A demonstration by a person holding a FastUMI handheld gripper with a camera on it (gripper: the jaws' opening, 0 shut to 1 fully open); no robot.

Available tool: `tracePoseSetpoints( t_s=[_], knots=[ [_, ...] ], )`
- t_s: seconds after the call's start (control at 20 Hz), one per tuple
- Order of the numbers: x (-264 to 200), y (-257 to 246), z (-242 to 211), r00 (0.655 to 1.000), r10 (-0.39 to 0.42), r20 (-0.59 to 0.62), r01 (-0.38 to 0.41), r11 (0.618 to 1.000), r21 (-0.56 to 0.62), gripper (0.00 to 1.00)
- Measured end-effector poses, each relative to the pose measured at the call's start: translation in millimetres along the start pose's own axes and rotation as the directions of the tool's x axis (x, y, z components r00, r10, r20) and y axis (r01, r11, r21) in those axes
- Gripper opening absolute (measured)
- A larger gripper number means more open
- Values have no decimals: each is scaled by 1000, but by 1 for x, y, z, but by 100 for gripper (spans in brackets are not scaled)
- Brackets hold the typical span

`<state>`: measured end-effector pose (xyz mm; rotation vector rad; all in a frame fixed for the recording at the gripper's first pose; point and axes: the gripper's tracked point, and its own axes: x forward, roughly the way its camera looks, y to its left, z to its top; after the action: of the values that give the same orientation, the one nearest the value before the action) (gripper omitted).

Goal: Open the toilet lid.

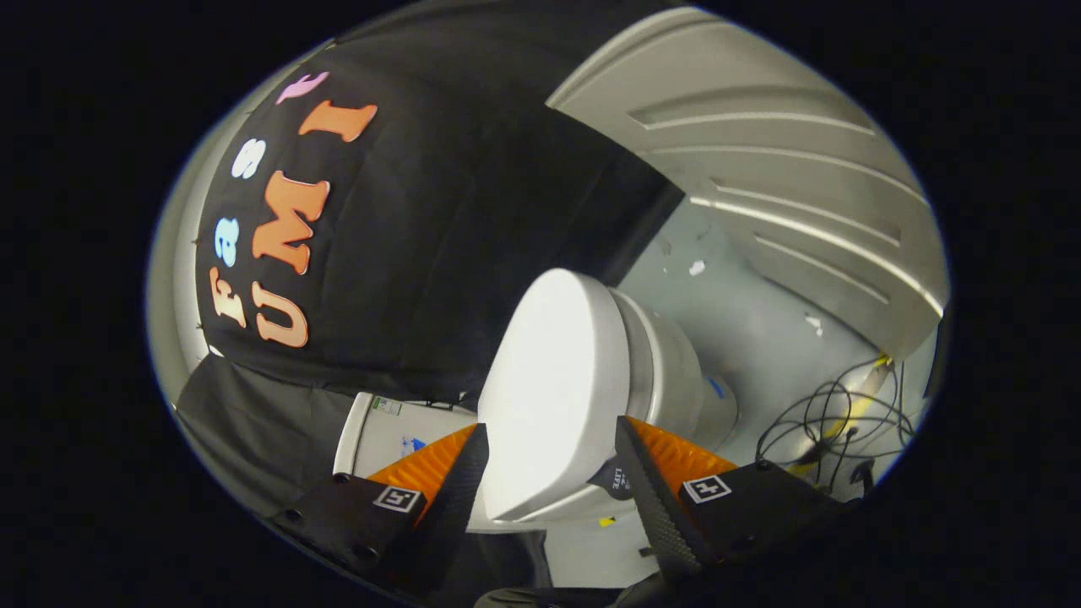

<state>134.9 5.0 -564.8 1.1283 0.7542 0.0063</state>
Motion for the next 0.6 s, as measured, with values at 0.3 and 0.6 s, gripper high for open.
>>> tracePoseSetpoints(
  t_s=[0.3,0.6],
  knots=[
    [3,23,56,995,16,100,-9,997,-70,96],
    [8,27,64,989,53,136,-41,995,-86,96]
  ],
)
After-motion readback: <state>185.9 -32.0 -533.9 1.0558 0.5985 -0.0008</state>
